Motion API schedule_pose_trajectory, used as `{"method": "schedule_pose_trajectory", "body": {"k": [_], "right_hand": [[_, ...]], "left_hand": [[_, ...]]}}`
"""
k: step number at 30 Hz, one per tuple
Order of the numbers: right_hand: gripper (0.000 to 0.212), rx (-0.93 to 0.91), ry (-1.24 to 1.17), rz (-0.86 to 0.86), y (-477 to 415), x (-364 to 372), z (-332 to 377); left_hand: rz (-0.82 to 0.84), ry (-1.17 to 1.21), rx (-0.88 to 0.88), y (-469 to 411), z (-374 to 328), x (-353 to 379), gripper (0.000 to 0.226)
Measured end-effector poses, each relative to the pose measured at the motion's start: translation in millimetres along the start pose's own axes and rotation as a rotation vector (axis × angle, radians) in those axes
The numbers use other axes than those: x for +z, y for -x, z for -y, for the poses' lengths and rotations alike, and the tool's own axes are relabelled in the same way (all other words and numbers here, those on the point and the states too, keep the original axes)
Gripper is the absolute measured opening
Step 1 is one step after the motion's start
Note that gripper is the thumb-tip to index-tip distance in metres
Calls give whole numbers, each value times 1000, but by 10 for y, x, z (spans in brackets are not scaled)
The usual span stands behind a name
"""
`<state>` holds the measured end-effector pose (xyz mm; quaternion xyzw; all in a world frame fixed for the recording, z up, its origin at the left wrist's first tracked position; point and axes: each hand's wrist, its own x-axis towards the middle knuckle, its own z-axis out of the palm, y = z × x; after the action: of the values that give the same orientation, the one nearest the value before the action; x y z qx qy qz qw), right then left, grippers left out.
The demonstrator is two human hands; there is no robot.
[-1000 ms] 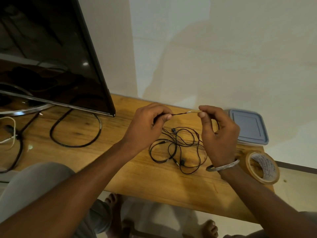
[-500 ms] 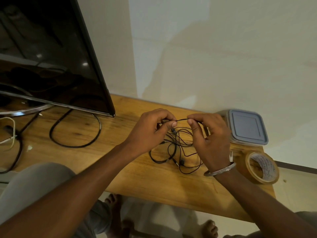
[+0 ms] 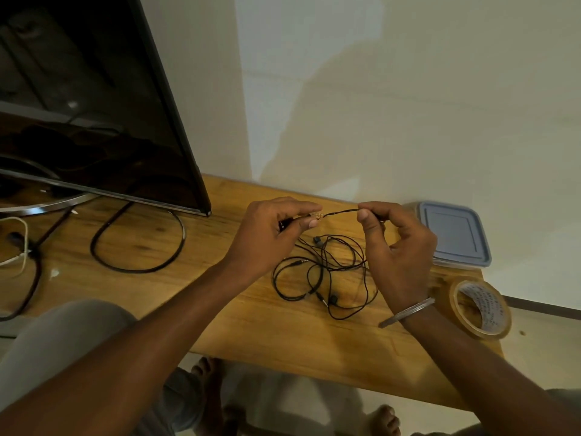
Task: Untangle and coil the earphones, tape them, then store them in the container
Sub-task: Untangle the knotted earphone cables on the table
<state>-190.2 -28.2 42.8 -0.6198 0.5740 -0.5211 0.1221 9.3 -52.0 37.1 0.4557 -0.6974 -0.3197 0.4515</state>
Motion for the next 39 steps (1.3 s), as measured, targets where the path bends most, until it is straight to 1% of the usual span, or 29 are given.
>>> {"method": "schedule_pose_trajectory", "body": {"k": [7, 11, 16, 22, 26, 30, 33, 35, 37, 39], "right_hand": [[11, 15, -8, 7, -12, -5, 7], [11, 32, -15, 15, -30, -15, 8], [10, 78, -15, 60, -36, -13, 1], [13, 91, -52, 76, -88, -34, 1], [24, 9, -7, 211, -45, -22, 30], [37, -221, 96, 298, -6, -4, 33], [37, -317, 94, 370, 19, 17, -29], [32, -319, 51, 369, 53, 29, -54], [26, -306, 27, 328, 71, 32, -55], [22, -290, 42, 277, 61, 36, -44]], "left_hand": [[-67, 1, -19, -6, 18, -23, 18], [-85, 70, -102, -18, 17, -22, 17], [-39, 211, -179, -31, -35, -19, 16], [41, 355, -313, -29, -40, -19, 16], [48, 360, -332, -17, -39, 5, 16], [74, 356, -324, -7, -66, 41, 15], [101, 353, -299, 7, -104, 76, 15], [133, 332, -273, 26, -112, 84, 16], [178, 258, -226, 38, -123, 79, 15], [179, 192, -204, 39, -122, 64, 15]]}}
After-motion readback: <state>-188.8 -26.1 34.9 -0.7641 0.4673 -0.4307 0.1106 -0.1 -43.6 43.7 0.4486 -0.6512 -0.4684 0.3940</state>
